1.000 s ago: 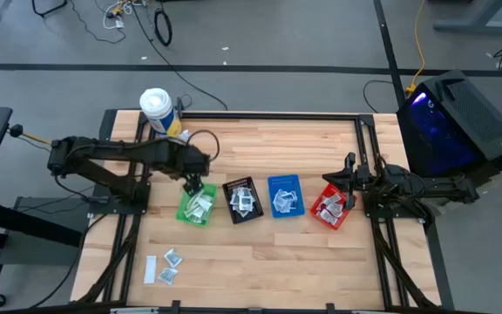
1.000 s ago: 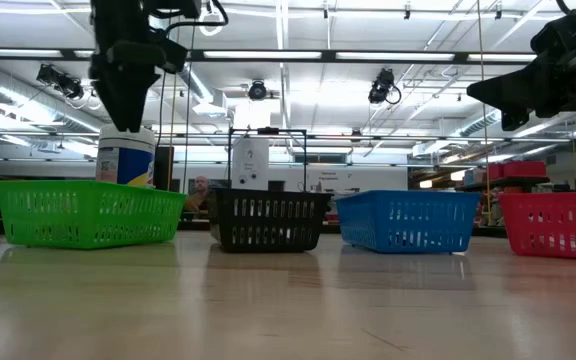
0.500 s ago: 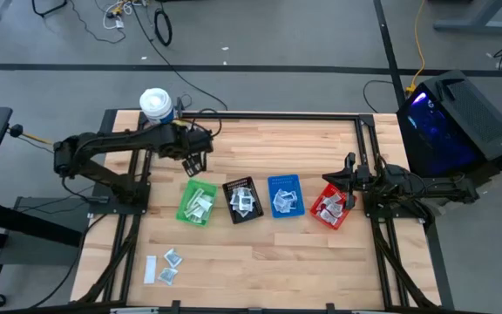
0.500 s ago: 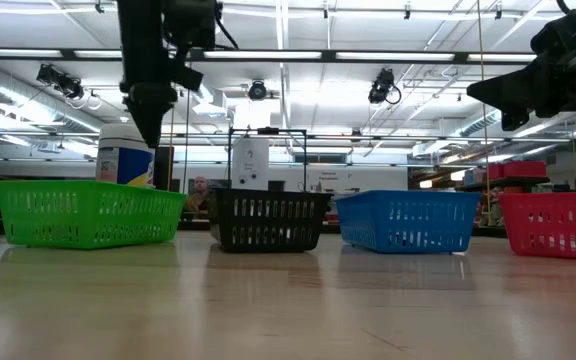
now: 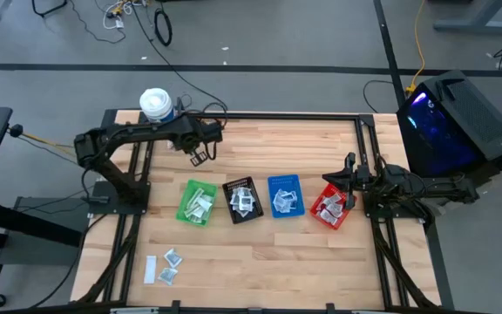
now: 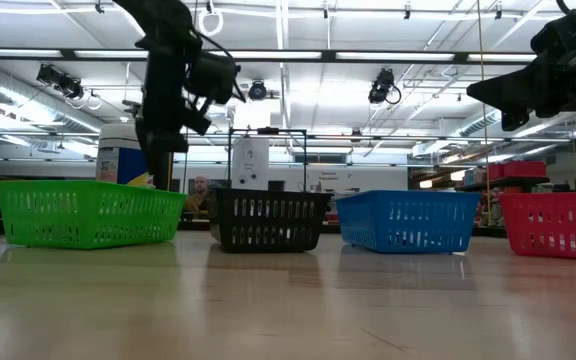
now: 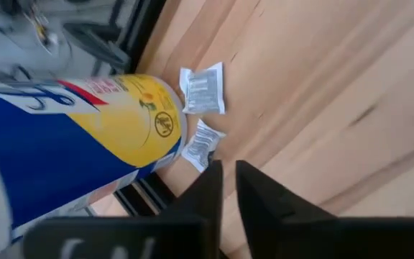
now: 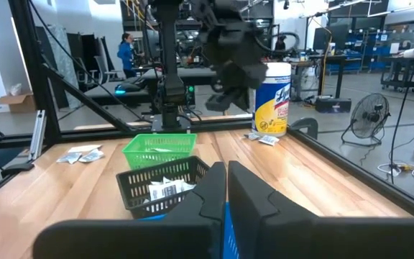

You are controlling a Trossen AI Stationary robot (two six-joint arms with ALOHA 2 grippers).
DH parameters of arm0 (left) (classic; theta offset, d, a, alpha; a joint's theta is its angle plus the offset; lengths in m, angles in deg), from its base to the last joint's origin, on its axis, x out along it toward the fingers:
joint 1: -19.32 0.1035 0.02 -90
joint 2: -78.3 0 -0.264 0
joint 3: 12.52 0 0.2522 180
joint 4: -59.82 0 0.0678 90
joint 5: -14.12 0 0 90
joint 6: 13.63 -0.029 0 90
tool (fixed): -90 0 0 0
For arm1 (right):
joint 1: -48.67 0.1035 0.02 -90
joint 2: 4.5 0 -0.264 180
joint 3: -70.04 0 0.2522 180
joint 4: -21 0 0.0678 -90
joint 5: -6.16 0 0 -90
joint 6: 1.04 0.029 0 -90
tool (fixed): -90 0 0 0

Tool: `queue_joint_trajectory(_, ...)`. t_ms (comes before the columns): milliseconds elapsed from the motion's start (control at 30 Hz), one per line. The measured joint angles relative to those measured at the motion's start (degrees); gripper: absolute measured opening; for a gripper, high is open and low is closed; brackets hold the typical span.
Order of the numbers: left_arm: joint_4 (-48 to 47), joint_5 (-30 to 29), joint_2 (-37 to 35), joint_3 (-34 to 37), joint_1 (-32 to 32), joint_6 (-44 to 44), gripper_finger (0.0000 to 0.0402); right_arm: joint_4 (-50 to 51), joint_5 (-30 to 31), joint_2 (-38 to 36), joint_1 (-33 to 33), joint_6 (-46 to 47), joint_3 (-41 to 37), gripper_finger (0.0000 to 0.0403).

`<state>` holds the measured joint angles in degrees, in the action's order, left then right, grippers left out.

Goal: Pick & Place First Aid Supplies
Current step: Put the towelette pack into the black basket

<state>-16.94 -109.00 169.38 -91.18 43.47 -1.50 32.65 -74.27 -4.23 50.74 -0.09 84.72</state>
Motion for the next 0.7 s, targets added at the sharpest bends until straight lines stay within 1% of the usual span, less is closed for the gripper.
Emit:
queue_joint_trajectory(100, 0.91, 1.49, 1.37, 0.00, 3.18, -0.08, 0.0016, 0.00, 0.00, 0.00, -0.01, 0.00, -0.01, 0.0023)
queue_joint_trajectory(167, 0.99, 1.68, 2.13, 0.04, 5.22, -0.55, 0.0006, 0.00, 0.00, 0.00, 0.01, 0.00, -0.01, 0.0023)
queue_joint_trajectory(300, 3.61, 1.65, 3.84, 0.04, 8.12, -3.98, 0.0013, 0.00, 0.00, 0.02, 0.00, 0.00, -0.01, 0.0023)
queue_joint_trajectory(433, 6.76, 1.72, 5.97, 0.04, 9.32, -6.49, 0.0013, 0.00, 0.00, 0.02, 0.01, 0.00, -0.01, 0.0023)
queue_joint_trajectory(567, 9.30, 2.49, 7.52, 0.04, 10.91, -7.32, 0.0005, 0.00, 0.00, 0.00, -0.01, 0.00, -0.01, 0.0023)
queue_joint_trajectory(700, 10.49, 2.95, 8.74, 0.04, 13.15, -8.70, 0.0014, 0.00, 0.00, 0.00, -0.01, 0.00, 0.00, 0.0023)
